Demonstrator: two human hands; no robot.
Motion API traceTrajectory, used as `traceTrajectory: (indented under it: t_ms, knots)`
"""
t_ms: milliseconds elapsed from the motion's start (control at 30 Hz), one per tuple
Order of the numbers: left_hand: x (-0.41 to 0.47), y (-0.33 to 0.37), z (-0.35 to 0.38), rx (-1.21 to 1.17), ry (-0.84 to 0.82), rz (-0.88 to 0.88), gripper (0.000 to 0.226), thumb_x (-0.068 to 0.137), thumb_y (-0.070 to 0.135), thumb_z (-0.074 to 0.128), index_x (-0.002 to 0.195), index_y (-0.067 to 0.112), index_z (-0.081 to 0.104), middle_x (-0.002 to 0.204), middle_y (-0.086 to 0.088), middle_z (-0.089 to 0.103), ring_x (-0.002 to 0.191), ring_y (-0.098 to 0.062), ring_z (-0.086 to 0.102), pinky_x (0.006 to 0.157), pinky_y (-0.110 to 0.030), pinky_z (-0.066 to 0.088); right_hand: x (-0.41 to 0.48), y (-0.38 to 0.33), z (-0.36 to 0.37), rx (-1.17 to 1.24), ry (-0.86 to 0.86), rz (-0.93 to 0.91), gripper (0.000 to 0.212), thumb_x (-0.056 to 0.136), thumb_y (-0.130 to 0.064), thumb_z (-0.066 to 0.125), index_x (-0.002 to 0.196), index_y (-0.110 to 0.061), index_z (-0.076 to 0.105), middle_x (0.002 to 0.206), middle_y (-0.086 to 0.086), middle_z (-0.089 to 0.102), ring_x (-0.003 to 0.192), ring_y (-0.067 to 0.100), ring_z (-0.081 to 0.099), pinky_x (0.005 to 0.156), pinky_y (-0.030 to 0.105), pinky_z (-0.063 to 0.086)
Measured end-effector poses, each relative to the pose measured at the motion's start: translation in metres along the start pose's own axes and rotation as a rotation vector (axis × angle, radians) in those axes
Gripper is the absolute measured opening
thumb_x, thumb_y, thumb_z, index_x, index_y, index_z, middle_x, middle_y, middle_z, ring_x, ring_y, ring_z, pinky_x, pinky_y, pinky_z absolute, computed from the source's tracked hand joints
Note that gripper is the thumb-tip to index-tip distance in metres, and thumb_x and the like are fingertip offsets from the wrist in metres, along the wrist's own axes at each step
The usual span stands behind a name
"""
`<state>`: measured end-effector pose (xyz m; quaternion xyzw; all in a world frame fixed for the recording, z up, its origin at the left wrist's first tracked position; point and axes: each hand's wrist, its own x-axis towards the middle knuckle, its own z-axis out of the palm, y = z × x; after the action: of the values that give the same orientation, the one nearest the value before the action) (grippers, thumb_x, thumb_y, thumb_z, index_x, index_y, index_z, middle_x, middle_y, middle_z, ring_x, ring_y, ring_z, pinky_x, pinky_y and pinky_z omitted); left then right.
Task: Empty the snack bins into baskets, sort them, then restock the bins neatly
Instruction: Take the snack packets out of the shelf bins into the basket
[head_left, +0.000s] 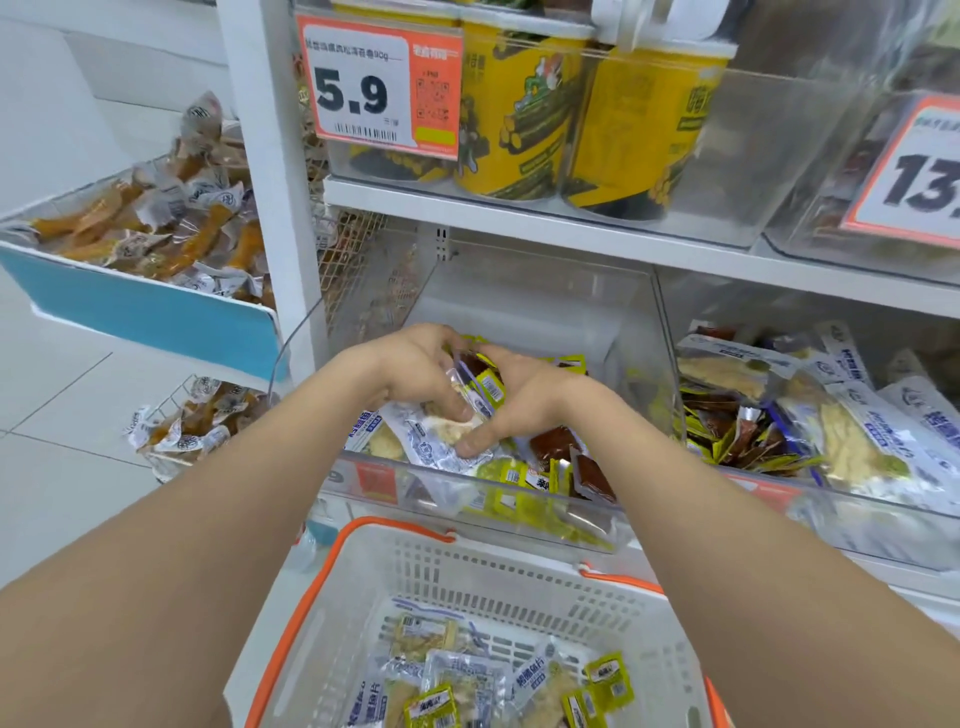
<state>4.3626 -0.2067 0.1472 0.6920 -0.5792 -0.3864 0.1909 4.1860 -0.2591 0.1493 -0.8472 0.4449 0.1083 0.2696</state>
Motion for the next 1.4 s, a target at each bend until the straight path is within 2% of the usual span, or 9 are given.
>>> traceTrajectory:
  t_ms: [133, 233, 333, 633, 833, 1000, 1100, 1267, 1400]
  knots:
    - [-0.012, 0.006, 0.004, -0.156, 0.054, 0.063, 0.081, 0.064, 0.008, 0.099, 0.132, 0.018, 0.057, 0.094, -0.003, 0.063, 0.070, -0.014, 0.062, 0.058, -0.024, 0.053, -0.012, 0.000, 0.002, 0.205, 0.133, -0.037, 0.115, 0.063, -0.036, 0.099, 0.158, -0.027, 0.036, 0.148, -0.006, 0.052, 0.134, 0.018, 0.053, 0.104, 0.027, 0.043]
    - [-0.023, 0.012, 0.002, -0.248, 0.103, 0.146, 0.076, 0.057, 0.013, 0.101, 0.123, 0.017, 0.062, 0.097, -0.012, 0.075, 0.082, -0.026, 0.071, 0.082, -0.045, 0.062, -0.022, 0.003, 0.002, 0.357, 0.218, -0.073, 0.066, 0.064, -0.023, 0.096, 0.123, -0.028, 0.068, 0.112, -0.006, 0.074, 0.103, 0.017, 0.070, 0.095, 0.035, 0.056]
    - [-0.038, 0.022, 0.000, -0.254, 0.218, 0.225, 0.067, 0.066, 0.014, 0.099, 0.122, 0.020, 0.063, 0.096, -0.003, 0.071, 0.075, -0.012, 0.064, 0.072, -0.031, 0.054, -0.037, 0.000, -0.002, 0.485, 0.297, -0.096, 0.036, 0.068, -0.012, 0.089, 0.099, -0.020, 0.073, 0.091, -0.002, 0.075, 0.083, 0.017, 0.071, 0.091, 0.047, 0.060]
    - [-0.118, 0.038, -0.006, -0.246, 0.081, 0.298, 0.040, 0.089, 0.005, 0.079, 0.123, 0.024, 0.070, 0.111, 0.001, 0.077, 0.101, -0.020, 0.076, 0.093, -0.037, 0.061, -0.147, -0.017, -0.001, 0.640, 0.487, -0.180, 0.030, 0.079, -0.019, 0.089, 0.103, -0.028, 0.075, 0.092, -0.011, 0.079, 0.084, 0.009, 0.075, 0.080, 0.034, 0.061]
    - [-0.168, 0.053, 0.003, -0.283, -0.105, 0.417, 0.019, 0.090, -0.002, 0.076, 0.098, 0.009, 0.063, 0.094, -0.008, 0.067, 0.076, -0.018, 0.060, 0.063, -0.027, 0.053, -0.219, -0.028, 0.017, 0.789, 0.148, -0.181, 0.029, 0.083, -0.003, 0.084, 0.105, -0.017, 0.073, 0.094, 0.009, 0.079, 0.077, 0.027, 0.077, 0.064, 0.042, 0.064]
    - [-0.190, 0.031, 0.051, 0.175, -0.380, 0.204, 0.026, 0.086, 0.021, 0.086, 0.105, 0.013, 0.071, 0.099, -0.007, 0.076, 0.085, -0.017, 0.070, 0.083, -0.042, 0.061, -0.227, -0.014, 0.058, 0.178, -0.111, -0.002, 0.027, 0.079, -0.010, 0.082, 0.094, -0.023, 0.065, 0.082, 0.006, 0.064, 0.061, 0.023, 0.069, 0.057, 0.038, 0.062]
    - [-0.206, 0.026, 0.078, 0.564, -0.423, 0.061, 0.036, 0.092, 0.036, 0.077, 0.123, 0.025, 0.065, 0.106, 0.011, 0.067, 0.086, -0.012, 0.062, 0.059, -0.015, 0.047, -0.228, -0.005, 0.097, -0.166, -0.186, 0.053, 0.031, 0.072, -0.024, 0.076, 0.101, -0.016, 0.067, 0.079, 0.005, 0.070, 0.060, 0.027, 0.072, 0.058, 0.040, 0.063]
    - [-0.199, 0.023, 0.068, 0.697, -0.138, 0.122, 0.016, 0.097, 0.029, 0.064, 0.107, 0.020, 0.072, 0.087, 0.013, 0.062, 0.098, -0.020, 0.066, 0.064, -0.023, 0.039, -0.218, 0.006, 0.117, -0.267, -0.204, 0.063, 0.067, 0.080, -0.027, 0.082, 0.139, -0.010, 0.055, 0.128, 0.011, 0.064, 0.094, 0.033, 0.076, 0.082, 0.046, 0.063]
    - [-0.176, 0.025, 0.046, 0.514, 0.300, 0.112, 0.020, 0.090, 0.035, 0.064, 0.079, 0.018, 0.064, 0.084, -0.003, 0.071, 0.089, -0.029, 0.066, 0.073, -0.034, 0.050, -0.213, -0.013, 0.080, 0.060, 0.257, -0.160, 0.030, 0.086, -0.007, 0.058, 0.102, -0.025, 0.076, 0.091, 0.003, 0.078, 0.086, 0.018, 0.074, 0.080, 0.031, 0.060]
